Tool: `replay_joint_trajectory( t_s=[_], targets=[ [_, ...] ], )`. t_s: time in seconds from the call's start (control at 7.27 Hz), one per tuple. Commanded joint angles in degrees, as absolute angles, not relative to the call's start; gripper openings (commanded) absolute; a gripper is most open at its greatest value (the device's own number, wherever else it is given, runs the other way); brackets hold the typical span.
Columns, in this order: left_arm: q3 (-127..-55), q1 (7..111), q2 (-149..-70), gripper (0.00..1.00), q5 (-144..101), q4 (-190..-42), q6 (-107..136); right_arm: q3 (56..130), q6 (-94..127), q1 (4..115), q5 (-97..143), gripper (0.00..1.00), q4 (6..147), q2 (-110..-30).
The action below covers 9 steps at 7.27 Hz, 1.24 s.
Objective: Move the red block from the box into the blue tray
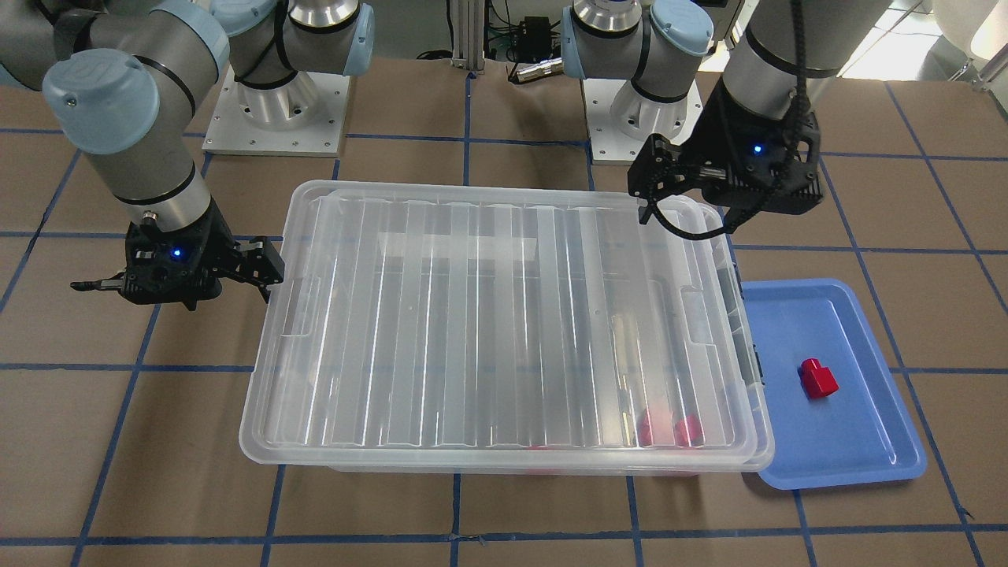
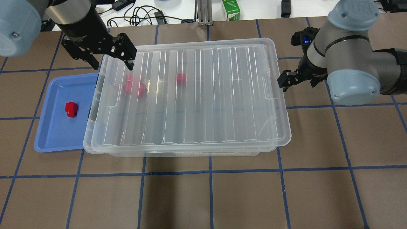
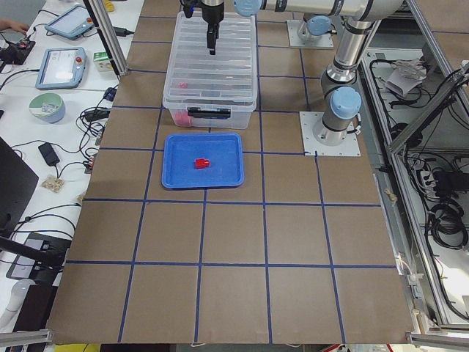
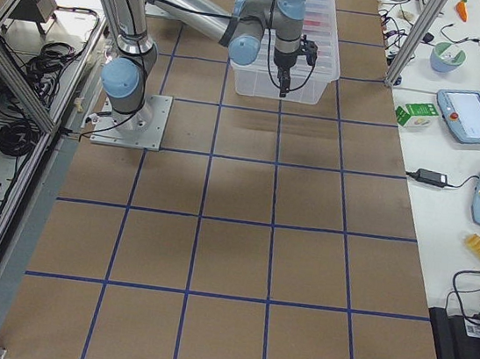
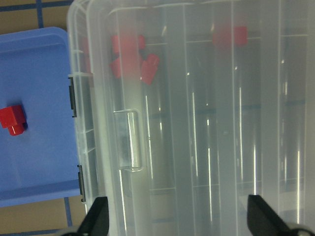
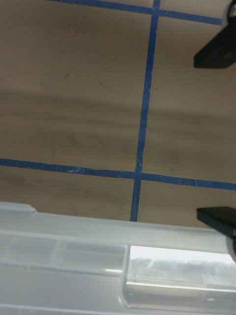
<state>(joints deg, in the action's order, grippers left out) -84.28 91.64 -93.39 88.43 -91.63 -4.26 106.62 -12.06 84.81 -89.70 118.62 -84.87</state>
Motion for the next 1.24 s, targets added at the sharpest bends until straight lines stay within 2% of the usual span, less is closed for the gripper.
replay_joint_trajectory(
  t_s=[0.0,0.41,0.69,1.1],
  targets=[
    [-84.6,91.0,-93.0,1.0,88.5,-91.9,-4.6,100.0,-12.1,84.9,-89.4,1.0,111.8,-87.2],
    [-86.6,90.2,-90.3,1.0,89.5,-95.0,-3.5,85.3,-1.4,92.3,-90.2,0.99,94.0,-88.4],
    [-87.1,90.4,-89.9,1.0,89.6,-94.9,-4.3,85.9,5.6,98.2,-90.5,1.0,93.7,-87.5],
    [-86.8,90.4,-89.9,1.0,90.9,-94.3,-3.9,85.3,5.4,97.3,-90.7,1.0,92.8,-87.9]
  ],
)
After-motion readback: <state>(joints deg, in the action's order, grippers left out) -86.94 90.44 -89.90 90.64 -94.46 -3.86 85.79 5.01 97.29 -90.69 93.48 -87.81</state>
